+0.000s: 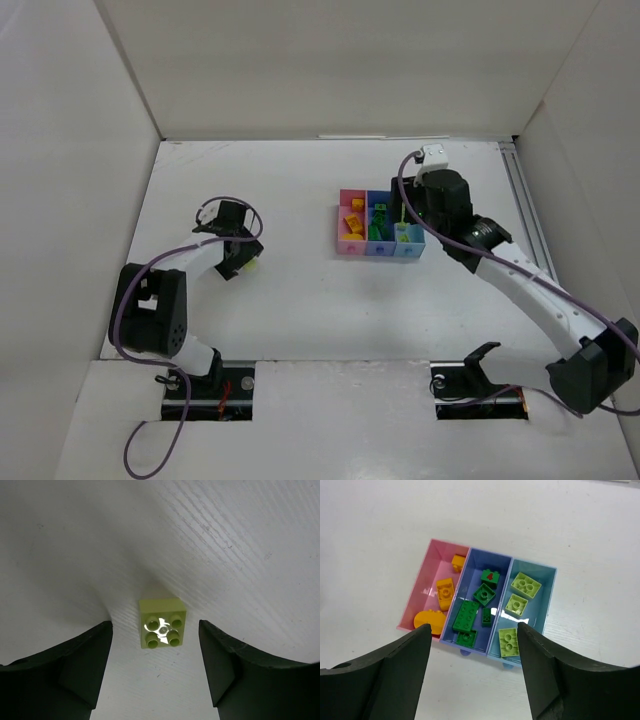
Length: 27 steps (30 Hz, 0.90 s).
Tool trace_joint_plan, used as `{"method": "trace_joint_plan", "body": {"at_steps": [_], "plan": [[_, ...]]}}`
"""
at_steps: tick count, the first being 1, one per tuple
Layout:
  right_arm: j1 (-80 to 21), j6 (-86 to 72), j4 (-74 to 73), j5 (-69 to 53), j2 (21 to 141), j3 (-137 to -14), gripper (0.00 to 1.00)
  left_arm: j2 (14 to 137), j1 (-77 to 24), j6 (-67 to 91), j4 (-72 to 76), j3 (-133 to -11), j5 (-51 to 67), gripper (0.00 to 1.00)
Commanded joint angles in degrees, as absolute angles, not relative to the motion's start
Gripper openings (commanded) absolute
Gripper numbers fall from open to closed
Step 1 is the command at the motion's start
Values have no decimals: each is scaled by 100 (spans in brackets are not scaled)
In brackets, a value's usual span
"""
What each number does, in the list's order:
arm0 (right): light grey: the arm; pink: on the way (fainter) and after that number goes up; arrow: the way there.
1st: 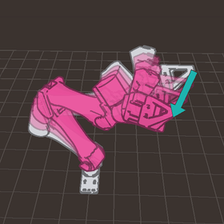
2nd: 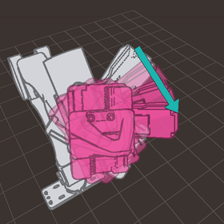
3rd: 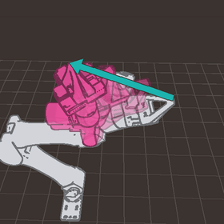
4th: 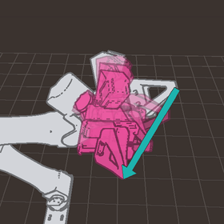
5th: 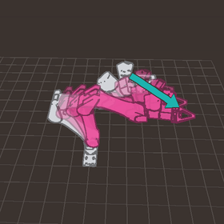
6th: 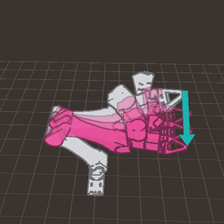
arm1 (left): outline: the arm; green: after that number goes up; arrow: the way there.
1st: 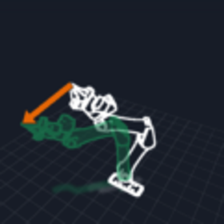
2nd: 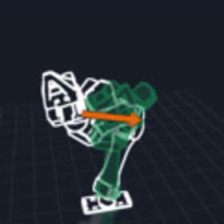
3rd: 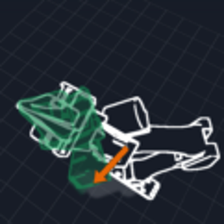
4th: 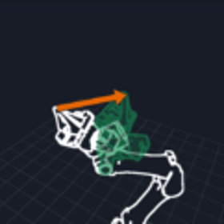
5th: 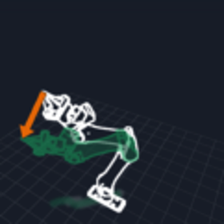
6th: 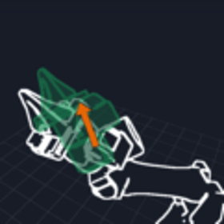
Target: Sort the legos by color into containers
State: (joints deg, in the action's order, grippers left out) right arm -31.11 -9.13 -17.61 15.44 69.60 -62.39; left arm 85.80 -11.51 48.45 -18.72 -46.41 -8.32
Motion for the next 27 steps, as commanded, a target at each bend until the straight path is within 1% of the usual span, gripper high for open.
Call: {"method": "trace_joint_plan", "body": {"at_steps": [1,5,6,9,10,11,13,16,19,20,22,23,24,25,27], "plan": [[-3059,-1116,-1898,1573,6620,-6083,74,8753,-1116,4790,-1740,-4675,-835,67],[-3059,-1178,-2021,1521,6250,-5960,74,8912,-1116,4790,-1740,-4737,-949,60],[-3059,-1178,-2021,1573,6179,-5959,74,8912,-1116,4790,-1740,-4737,-949,54],[-3006,-1239,-2136,1748,5933,-5889,74,8965,-1116,4790,-1793,-4737,-949,40],[-3006,-1239,-2188,1749,5880,-5889,74,8895,-1168,4790,-1793,-4737,-949,32],[-3006,-1239,-2188,1853,5775,-5889,74,8895,-1221,4738,-1793,-4737,-949,30],[-3006,-1239,-2293,1986,5669,-5836,74,8824,-1317,4737,-1793,-4737,-896,30],[-3006,-1239,-2347,2161,5494,-5784,74,8597,-1625,4685,-1994,-5000,-949,25],[-2953,-1555,-2522,2408,5344,-5722,74,8421,-2055,4562,-2153,-5527,-1072,24],[-2901,-1695,-2601,2687,5257,-5722,75,8420,-2205,4457,-2153,-5685,-1072,24],[-2778,-2098,-2924,2952,5178,-5722,75,8341,-2775,4169,-1997,-6195,-1134,24],[-2777,-2248,-3083,3197,5116,-5722,75,8341,-2986,3905,-1812,-6353,-908,24],[-2699,-2389,-3233,3295,5115,-5722,77,8437,-3197,3676,-1619,-6676,-749,24],[-2637,-2617,-3365,3383,5037,-5722,77,8533,-3643,3517,-1347,-6871,-677,24],[-2637,-2873,-3778,3699,4958,-5722,81,8814,-4111,3035,-1266,-7354,-676,25]]}}
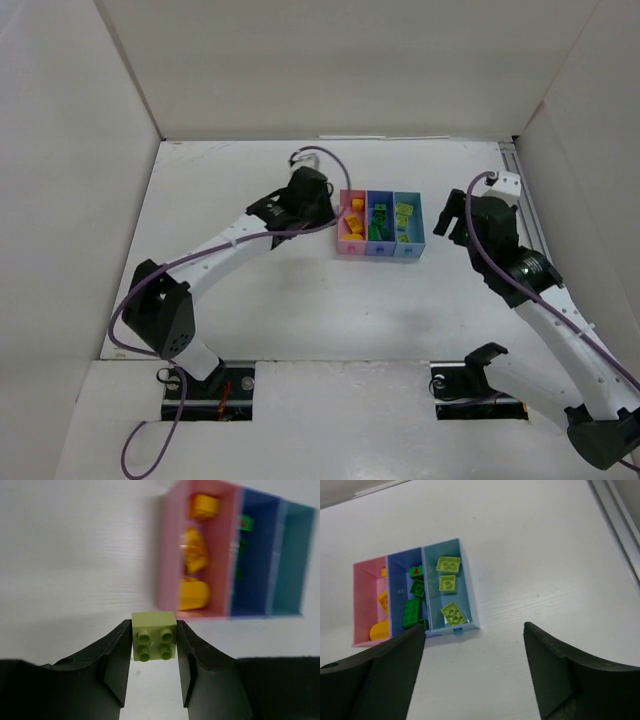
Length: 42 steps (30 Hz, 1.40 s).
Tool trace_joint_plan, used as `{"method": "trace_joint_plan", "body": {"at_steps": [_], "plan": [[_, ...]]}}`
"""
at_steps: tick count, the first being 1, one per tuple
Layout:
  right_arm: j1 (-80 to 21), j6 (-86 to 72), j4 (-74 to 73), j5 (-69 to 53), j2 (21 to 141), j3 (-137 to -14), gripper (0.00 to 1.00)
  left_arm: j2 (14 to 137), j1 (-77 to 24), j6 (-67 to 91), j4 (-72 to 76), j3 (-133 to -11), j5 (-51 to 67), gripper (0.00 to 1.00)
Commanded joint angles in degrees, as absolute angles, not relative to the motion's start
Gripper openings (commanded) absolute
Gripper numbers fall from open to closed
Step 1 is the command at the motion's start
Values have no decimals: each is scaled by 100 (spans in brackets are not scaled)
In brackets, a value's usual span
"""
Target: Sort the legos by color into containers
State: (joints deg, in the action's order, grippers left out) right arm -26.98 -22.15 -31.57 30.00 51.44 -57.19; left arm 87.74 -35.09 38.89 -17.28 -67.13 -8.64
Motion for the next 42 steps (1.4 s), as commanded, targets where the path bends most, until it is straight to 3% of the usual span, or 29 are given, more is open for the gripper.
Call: {"method": "trace_joint_plan", "body": {"at_steps": [1,4,11,16,20,21,24,25,29,31,36,42], "plan": [[-2576,-2952,-3884,3778,4896,-5722,83,9198,-4505,2893,-1266,-7939,-755,25],[-2506,-3304,-4297,4095,4606,-5722,100,10103,-4833,2497,-1204,-9082,-633,25],[-2294,-3542,-4729,4359,3789,-5722,100,12020,-4948,2338,-1625,-11552,-18,25],[-2294,-3542,-4781,4421,3472,-5722,100,12743,-5010,2355,-1758,-12313,-18,30],[-2294,-3542,-4843,4482,3533,-5722,100,12973,-5010,2478,-1811,-12437,-18,43],[-2294,-3542,-4843,4482,3533,-5722,100,13025,-5010,2479,-1811,-12437,61,59],[-2294,-3542,-4896,4482,3665,-5722,100,12973,-5010,2479,-1811,-12437,246,79],[-2294,-3542,-4896,4482,3665,-5722,100,12825,-5062,2426,-1811,-12306,185,88],[-2294,-3542,-4896,4430,3849,-5722,100,12062,-5062,2312,-1942,-11903,-149,100],[-2294,-3542,-4896,4430,3911,-5722,100,11525,-5062,2312,-1942,-11516,-472,100],[-2294,-3489,-4711,4175,4087,-5774,100,8920,-5062,2723,-1652,-8974,-1589,100],[-2241,-3489,-4422,3929,4403,-5634,100,6595,-4642,4321,-2143,-6314,-2926,100]]}}
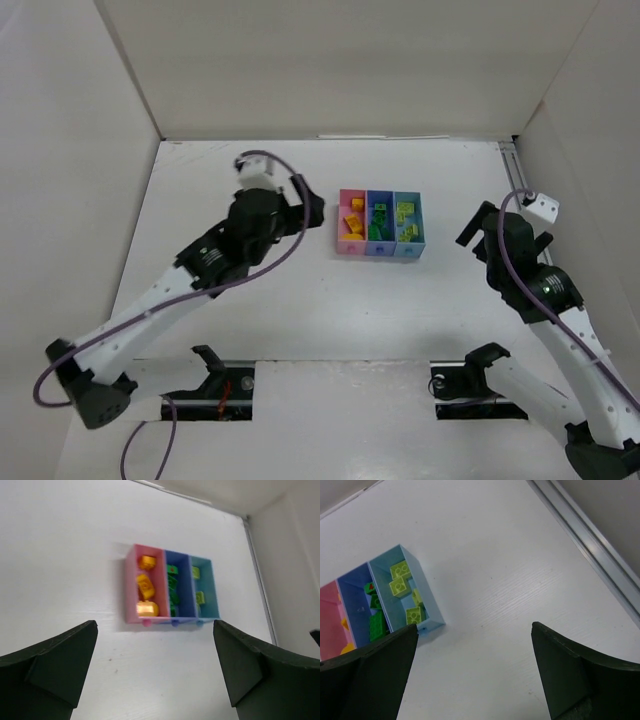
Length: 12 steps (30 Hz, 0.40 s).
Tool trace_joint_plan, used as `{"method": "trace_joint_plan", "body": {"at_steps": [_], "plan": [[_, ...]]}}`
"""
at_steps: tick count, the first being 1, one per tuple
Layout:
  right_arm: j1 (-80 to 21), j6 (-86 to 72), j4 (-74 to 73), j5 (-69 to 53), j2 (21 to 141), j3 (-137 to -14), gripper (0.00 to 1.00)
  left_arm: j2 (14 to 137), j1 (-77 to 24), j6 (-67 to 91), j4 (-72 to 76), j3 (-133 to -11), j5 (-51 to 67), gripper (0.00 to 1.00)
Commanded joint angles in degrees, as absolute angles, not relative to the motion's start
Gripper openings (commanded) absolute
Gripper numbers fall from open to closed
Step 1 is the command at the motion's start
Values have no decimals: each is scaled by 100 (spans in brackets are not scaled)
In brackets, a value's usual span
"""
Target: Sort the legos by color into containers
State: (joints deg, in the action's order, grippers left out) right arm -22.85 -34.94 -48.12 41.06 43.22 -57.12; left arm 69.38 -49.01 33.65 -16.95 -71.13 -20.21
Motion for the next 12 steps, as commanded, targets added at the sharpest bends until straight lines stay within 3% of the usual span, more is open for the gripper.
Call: {"method": "trace_joint_plan", "body": {"at_steps": [1,4,12], "plan": [[-2241,-3489,-4421,3929,4490,-5634,100,6105,-4475,4472,-2258,-5797,-2988,100],[-2241,-3428,-4298,3814,4657,-5572,100,5347,-4421,4964,-2724,-5170,-3226,100],[-2241,-3006,-3868,3568,4711,-5274,100,4658,-4421,5317,-3076,-4975,-3638,100]]}}
